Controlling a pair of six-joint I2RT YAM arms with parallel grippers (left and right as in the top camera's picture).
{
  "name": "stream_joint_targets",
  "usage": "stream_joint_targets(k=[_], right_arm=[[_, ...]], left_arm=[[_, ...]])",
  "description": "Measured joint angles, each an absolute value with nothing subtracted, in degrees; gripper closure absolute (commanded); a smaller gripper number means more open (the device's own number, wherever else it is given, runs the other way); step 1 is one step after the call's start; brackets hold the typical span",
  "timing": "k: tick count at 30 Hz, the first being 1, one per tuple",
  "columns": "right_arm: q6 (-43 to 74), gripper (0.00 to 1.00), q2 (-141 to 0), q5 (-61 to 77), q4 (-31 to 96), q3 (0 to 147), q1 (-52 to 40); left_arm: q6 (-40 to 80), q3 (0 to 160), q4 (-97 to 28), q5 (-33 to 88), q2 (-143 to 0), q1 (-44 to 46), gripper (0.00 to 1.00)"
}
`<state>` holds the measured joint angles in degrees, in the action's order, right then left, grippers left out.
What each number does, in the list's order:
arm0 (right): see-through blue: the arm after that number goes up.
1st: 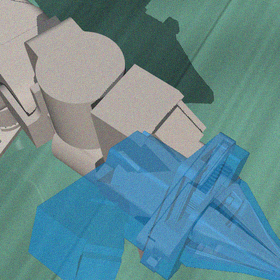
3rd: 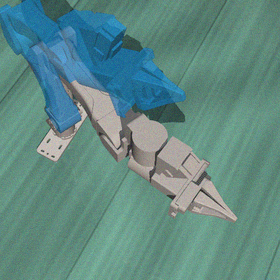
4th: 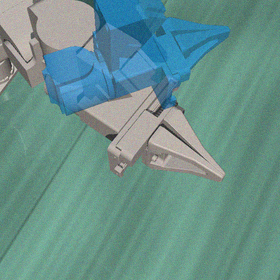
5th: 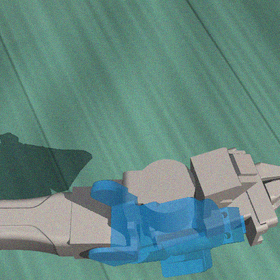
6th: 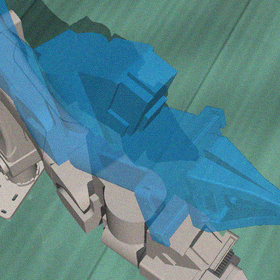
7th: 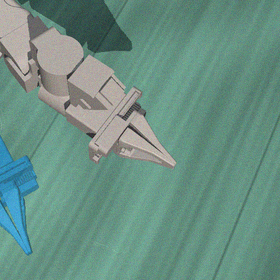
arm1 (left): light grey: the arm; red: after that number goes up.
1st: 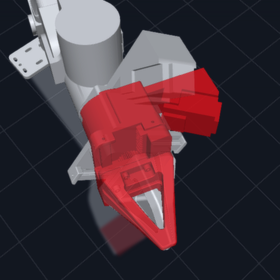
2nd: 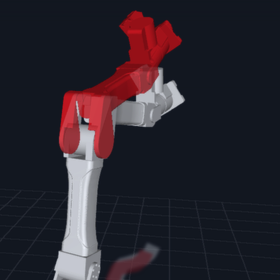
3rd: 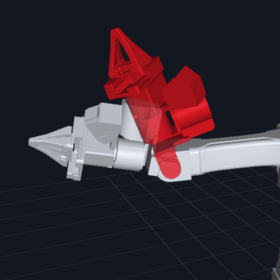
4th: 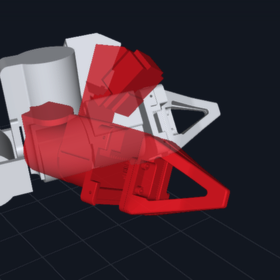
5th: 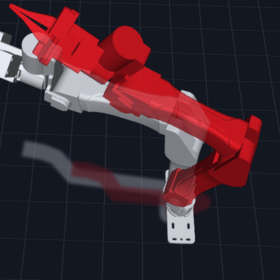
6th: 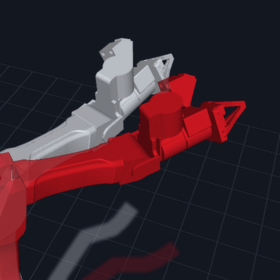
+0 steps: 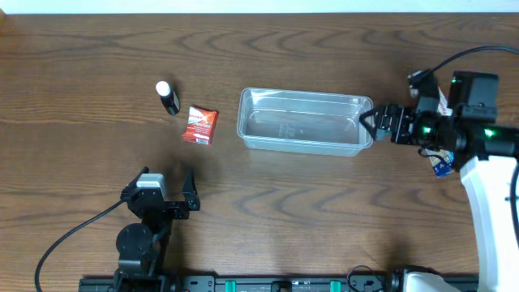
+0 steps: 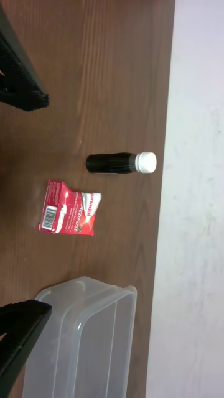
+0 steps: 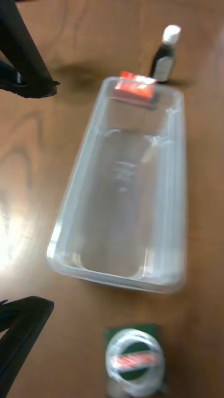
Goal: Pack container
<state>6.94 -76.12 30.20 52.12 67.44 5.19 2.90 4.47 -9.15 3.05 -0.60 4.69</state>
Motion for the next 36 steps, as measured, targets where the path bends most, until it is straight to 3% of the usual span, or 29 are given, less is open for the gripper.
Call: stream_joint_targets(k=[13, 14, 15, 16, 17, 18, 27, 36], right_arm=[[8.9, 0.01, -76.9, 9.6, 59.9, 67.5, -18.0], [9.0, 0.04, -76.9, 8.4, 59.4, 67.5, -19.0], [9.0, 0.22, -76.9, 7.5, 59.0, 67.5, -19.9], [9.0, 0.55, -76.9, 6.7, 58.9, 67.5, -20.5], [9.1, 0.81, -76.9, 6.3, 58.9, 67.5, -20.8], [9.2, 0.99, -76.9, 5.7, 59.0, 67.5, -21.0], [11.6, 0.99, -76.9, 3.8, 61.9, 67.4, -21.0], [13.8, 0.99, -76.9, 3.1, 55.0, 58.3, -21.0]], left_arm=[[2.9, 4.4, -9.1, 3.0, -0.6, 4.7, 0.02], [2.9, 4.4, -9.1, 3.0, -0.6, 4.7, 0.02], [2.9, 4.4, -9.1, 3.0, -0.6, 4.7, 0.02], [2.9, 4.5, -9.1, 3.0, -0.6, 4.7, 0.02], [2.9, 4.4, -9.1, 3.0, -0.6, 4.7, 0.02], [2.9, 4.4, -9.1, 3.0, -0.6, 4.7, 0.02], [2.9, 4.5, -9.1, 3.0, -0.6, 4.7, 0.02], [2.9, 4.4, -9.1, 3.0, -0.6, 4.7, 0.02]])
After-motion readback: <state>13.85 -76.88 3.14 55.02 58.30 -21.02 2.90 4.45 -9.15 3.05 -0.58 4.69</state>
